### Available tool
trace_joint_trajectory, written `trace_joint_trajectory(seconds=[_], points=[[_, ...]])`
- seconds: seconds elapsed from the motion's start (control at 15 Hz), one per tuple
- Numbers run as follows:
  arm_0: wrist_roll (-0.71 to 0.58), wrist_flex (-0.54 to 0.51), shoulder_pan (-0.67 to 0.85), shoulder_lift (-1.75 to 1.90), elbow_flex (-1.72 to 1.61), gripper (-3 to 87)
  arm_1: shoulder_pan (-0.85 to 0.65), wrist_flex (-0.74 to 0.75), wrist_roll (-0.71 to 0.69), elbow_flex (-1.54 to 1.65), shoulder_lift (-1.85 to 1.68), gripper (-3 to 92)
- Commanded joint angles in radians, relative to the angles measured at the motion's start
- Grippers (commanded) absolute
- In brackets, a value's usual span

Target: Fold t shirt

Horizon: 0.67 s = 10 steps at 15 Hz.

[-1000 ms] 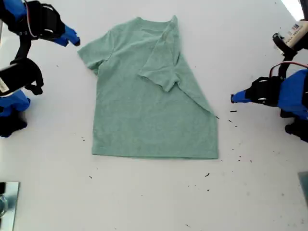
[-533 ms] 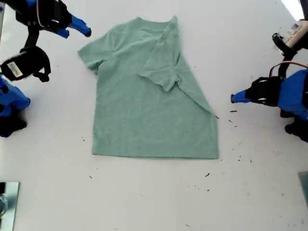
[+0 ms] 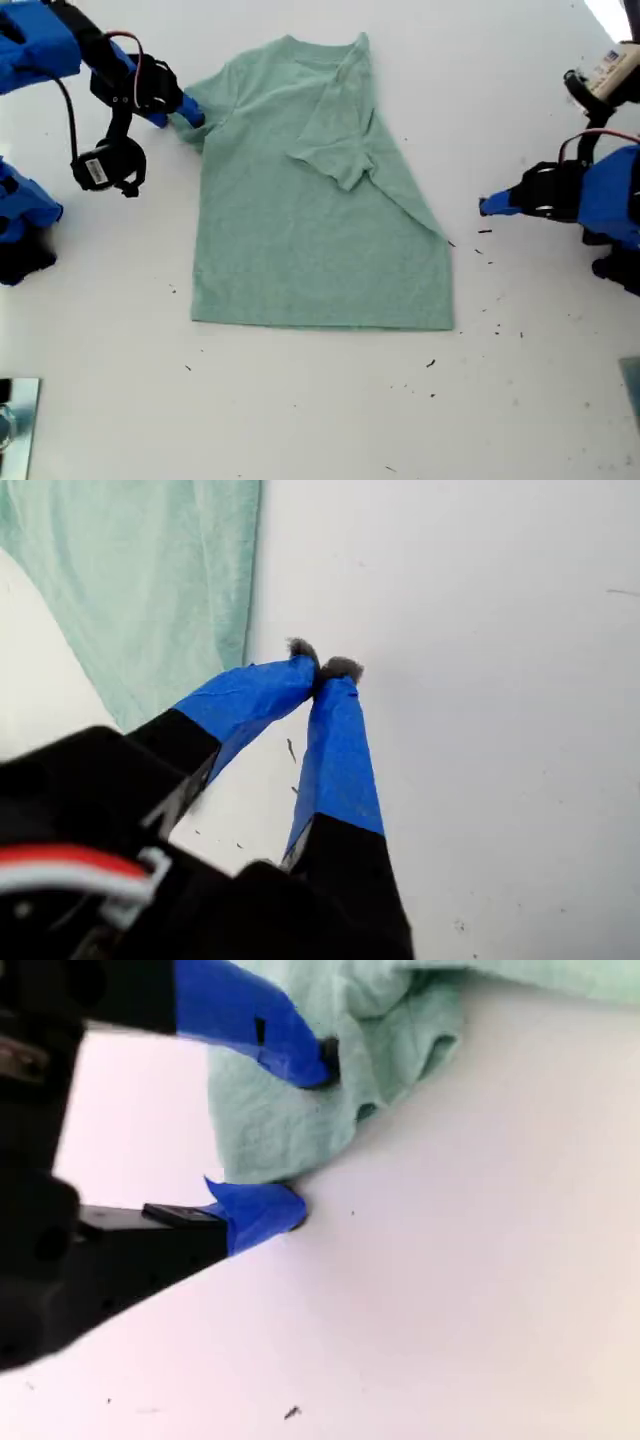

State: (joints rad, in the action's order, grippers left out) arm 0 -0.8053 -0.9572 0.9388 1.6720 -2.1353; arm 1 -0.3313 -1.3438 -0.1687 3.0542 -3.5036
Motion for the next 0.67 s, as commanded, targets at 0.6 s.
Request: trace_joint_trajectory(seconds=[0.6], points=[[0.003,-0.002,-0.21,0.336,0.232,-0.2,0.014,0.018,-0.003,0.058,-0.005,2.6]])
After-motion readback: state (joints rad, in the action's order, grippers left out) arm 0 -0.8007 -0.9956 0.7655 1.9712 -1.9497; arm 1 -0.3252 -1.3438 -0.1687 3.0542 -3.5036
